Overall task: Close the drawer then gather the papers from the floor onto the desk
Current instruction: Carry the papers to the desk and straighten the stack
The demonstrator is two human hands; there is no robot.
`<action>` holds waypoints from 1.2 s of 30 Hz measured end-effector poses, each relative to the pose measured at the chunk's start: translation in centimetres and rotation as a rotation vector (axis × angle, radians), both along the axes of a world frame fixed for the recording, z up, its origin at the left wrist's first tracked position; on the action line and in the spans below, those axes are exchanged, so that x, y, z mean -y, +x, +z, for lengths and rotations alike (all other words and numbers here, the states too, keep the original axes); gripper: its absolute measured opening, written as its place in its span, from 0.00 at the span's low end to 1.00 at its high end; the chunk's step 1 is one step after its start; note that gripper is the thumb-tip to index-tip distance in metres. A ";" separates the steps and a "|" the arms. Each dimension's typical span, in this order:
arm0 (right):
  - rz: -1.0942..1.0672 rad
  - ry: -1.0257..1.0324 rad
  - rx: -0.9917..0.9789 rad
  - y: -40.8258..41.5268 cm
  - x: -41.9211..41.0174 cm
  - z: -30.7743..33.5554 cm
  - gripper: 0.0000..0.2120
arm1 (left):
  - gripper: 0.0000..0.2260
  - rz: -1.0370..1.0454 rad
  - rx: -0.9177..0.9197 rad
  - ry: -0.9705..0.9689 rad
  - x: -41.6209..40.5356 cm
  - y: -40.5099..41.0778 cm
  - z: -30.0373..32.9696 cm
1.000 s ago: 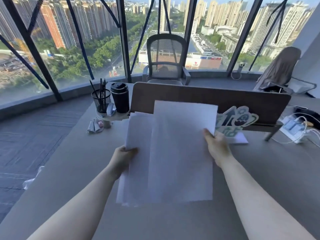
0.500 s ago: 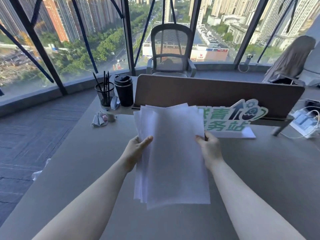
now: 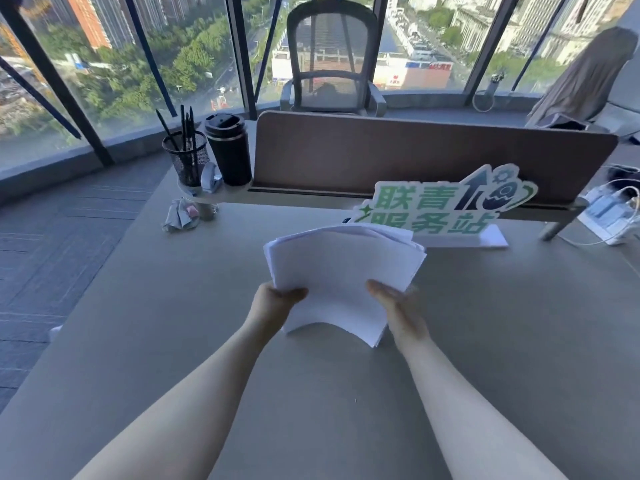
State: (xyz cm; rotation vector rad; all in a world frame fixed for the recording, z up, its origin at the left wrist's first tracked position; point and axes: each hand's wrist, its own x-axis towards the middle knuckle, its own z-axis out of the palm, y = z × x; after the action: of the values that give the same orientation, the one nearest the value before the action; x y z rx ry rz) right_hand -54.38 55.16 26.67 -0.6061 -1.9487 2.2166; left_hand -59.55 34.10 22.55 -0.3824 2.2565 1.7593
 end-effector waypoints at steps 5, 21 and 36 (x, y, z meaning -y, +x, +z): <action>-0.044 0.726 -0.276 -2.1 -3.3 4.6 0.37 | 0.24 -0.133 -0.335 -0.409 1.2 -1.6 3.4; 0.173 0.250 -0.108 -1.5 -2.2 0.9 0.11 | 0.16 0.020 -0.202 0.219 10.9 -2.2 4.9; 0.047 0.202 0.196 -1.2 1.7 -8.2 0.08 | 0.09 0.317 -0.104 0.077 6.4 0.6 -3.3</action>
State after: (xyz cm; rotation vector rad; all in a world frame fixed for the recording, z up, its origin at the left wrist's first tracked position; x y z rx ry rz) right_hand -55.61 53.42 18.46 -0.7798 -2.2685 2.0173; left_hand -58.94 27.67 19.22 -0.6794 2.2906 2.0551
